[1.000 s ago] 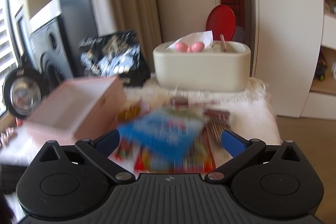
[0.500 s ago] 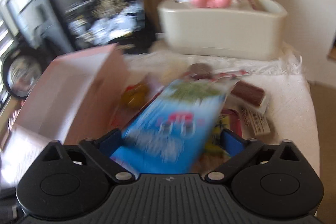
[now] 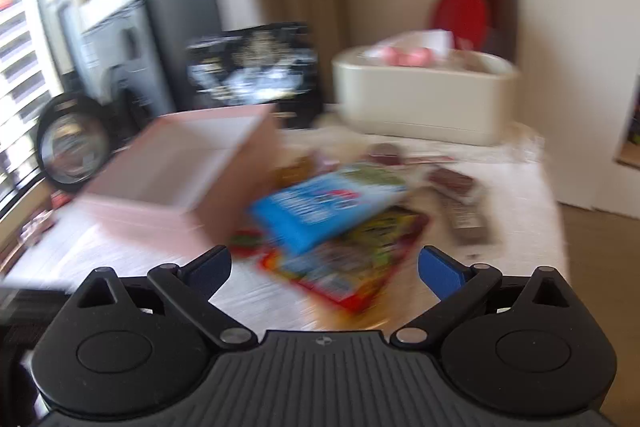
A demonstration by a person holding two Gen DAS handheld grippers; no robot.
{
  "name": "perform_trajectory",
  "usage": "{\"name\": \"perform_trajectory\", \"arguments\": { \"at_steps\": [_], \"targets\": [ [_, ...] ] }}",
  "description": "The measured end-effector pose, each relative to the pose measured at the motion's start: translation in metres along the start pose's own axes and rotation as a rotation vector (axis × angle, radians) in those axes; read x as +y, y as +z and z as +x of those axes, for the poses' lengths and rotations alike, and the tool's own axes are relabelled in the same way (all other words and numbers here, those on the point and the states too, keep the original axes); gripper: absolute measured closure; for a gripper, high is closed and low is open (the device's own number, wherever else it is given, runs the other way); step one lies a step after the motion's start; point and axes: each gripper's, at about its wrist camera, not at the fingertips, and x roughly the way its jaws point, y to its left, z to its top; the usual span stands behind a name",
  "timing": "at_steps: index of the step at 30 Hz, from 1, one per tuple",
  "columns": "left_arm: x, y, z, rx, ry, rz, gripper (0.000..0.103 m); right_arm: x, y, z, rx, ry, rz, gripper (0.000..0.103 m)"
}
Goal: Organize snacks
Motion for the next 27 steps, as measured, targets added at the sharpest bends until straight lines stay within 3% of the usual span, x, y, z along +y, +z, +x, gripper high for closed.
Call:
{"name": "perform_trajectory", "arguments": {
  "at_steps": [4, 6, 8, 13, 19, 23, 25, 27],
  "targets": [
    [-0.004, -0.004, 0.001, 0.014, -0.006, 0.015, 0.083, -0.022, 0.011, 0.057, 0.034, -0.025, 0.059, 0.0],
    [0.0, -0.004, -0.001, 0.01, 0.009, 0.01, 0.083, -0.036, 0.017, 0.077, 0.067, 0.072, 0.119, 0.0],
    [0.007, -0.004, -0.002, 0.0, 0.014, -0.007, 0.083, -0.043, 0.019, 0.085, 0.095, 0.201, 0.162, 0.007],
    [0.018, 0.002, 0.001, -0.016, -0.023, -0.057, 0.083, -0.009, 0.0, 0.061, 0.125, 0.334, -0.043, 0.018],
    [0.007, 0.004, 0.002, -0.014, -0.079, -0.038, 0.083, 0.023, -0.043, 0.02, 0.209, 0.514, -0.112, 0.019],
    [-0.001, 0.001, -0.002, -0.01, -0.081, -0.001, 0.083, 0.033, -0.061, -0.02, 0.15, 0.485, -0.154, 0.014],
    [-0.006, -0.003, -0.006, 0.006, -0.079, 0.022, 0.083, 0.027, -0.066, -0.041, 0.077, 0.39, -0.144, 0.007],
    [-0.013, -0.008, -0.011, 0.051, -0.082, 0.046, 0.083, 0.019, -0.073, -0.058, 0.027, 0.298, -0.137, 0.007]
  ]
}}
